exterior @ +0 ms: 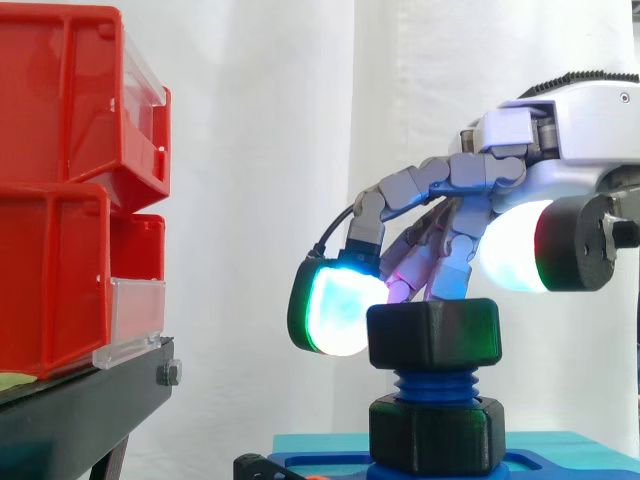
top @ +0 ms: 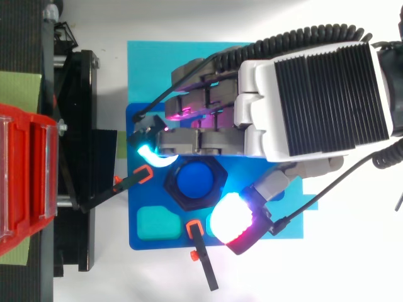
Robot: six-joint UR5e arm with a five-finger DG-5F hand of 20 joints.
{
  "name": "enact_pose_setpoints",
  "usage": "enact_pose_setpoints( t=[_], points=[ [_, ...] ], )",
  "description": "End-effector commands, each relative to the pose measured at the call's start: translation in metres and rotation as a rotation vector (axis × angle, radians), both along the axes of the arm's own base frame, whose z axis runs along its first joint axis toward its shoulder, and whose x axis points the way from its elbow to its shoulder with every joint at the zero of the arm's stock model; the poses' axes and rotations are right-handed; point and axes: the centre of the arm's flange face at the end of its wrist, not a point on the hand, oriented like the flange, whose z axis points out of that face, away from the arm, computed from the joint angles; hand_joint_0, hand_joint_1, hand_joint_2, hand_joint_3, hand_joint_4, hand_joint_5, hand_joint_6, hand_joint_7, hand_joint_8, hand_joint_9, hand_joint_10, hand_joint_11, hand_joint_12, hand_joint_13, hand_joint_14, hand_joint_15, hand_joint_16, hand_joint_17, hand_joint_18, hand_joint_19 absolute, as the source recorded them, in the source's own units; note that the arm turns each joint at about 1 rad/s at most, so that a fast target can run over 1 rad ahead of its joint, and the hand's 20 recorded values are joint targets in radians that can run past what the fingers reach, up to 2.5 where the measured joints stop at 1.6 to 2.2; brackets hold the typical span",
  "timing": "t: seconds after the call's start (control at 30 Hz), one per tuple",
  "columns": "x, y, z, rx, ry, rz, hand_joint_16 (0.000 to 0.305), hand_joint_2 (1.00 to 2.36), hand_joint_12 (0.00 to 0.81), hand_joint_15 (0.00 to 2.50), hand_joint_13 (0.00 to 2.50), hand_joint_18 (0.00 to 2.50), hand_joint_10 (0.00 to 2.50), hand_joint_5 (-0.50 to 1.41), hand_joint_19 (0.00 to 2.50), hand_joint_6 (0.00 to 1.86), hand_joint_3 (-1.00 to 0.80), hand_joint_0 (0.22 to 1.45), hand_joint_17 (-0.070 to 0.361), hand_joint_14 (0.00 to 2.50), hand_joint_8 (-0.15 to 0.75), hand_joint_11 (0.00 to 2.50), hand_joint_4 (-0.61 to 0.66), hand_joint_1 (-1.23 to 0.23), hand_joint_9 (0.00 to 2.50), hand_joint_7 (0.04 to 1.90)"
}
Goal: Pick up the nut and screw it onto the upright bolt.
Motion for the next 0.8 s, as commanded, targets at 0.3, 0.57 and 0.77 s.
enact_pose_setpoints(
  t=[0.3,0.57,0.77],
  points=[
    [-0.003,-0.007,-0.002,-0.017,0.019,-0.007,0.022,1.0,0.157,0.0,0.83,0.55,0.0,0.02,0.21,0.5,-0.5,0.53,0.05,0.0,0.207,0.0,0.17,-0.25,1.07,1.31],
    [-0.004,-0.014,-0.002,-0.016,0.018,-0.01,0.022,1.0,0.145,0.0,0.89,0.61,0.0,0.07,0.24,0.5,-0.5,0.53,0.05,0.0,0.205,0.0,0.05,-0.23,1.15,1.48],
    [-0.005,-0.02,-0.002,-0.015,0.012,0.0,0.02,1.0,0.129,0.0,0.94,0.68,0.0,0.09,0.25,0.5,-0.5,0.53,0.046,0.0,0.195,0.0,0.02,-0.23,1.24,1.48]
  ],
)
